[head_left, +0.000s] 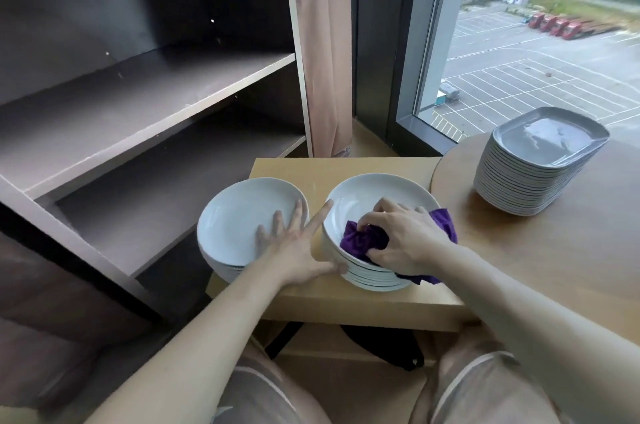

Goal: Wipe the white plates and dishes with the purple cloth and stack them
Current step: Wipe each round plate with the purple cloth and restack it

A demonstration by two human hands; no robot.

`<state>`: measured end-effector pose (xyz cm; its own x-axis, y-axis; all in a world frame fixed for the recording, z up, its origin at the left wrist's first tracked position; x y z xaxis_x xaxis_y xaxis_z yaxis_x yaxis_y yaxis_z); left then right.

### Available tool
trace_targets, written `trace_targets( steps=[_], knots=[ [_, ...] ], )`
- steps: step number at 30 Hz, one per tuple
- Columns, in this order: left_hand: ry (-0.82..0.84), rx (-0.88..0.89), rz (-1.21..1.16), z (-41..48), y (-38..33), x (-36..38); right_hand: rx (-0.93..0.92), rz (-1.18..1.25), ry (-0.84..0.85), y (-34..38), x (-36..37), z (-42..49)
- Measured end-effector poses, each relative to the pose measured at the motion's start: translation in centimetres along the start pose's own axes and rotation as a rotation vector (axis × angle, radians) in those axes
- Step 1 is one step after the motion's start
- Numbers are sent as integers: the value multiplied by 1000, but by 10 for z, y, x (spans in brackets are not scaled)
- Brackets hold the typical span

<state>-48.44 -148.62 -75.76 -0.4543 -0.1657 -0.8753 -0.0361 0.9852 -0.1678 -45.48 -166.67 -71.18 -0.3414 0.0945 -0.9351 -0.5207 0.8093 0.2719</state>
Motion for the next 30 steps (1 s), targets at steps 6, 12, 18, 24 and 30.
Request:
trace_targets(
  steps=[6, 12, 18, 24, 30],
  knots=[
    [-6, 18, -39, 3, 2, 2, -20, 46, -50, 11, 0, 27],
    [-14, -1, -42, 5, 4, 3, 81, -37, -232, 7, 0, 51],
    [-2, -22, -55, 5, 4, 1, 253, -202, -299, -20, -19, 61],
    [31, -39, -109, 5, 6, 2, 309, -397, -172, -48, -31, 33],
    [20, -22, -139, 2, 5, 0, 269, -286, -63, -49, -25, 2]
  ],
)
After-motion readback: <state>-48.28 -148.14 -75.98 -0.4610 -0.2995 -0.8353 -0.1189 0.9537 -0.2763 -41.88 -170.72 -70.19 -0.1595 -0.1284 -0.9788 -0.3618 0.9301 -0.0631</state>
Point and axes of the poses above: each hand's wrist, its own z-axis towards the middle knuckle, its own x-axis out of the palm, y = z × x, the point moved 9 cm from there along z, towards the middle knuckle, and after that the axes turned 11 degrees about y, right-handed, at the moved point
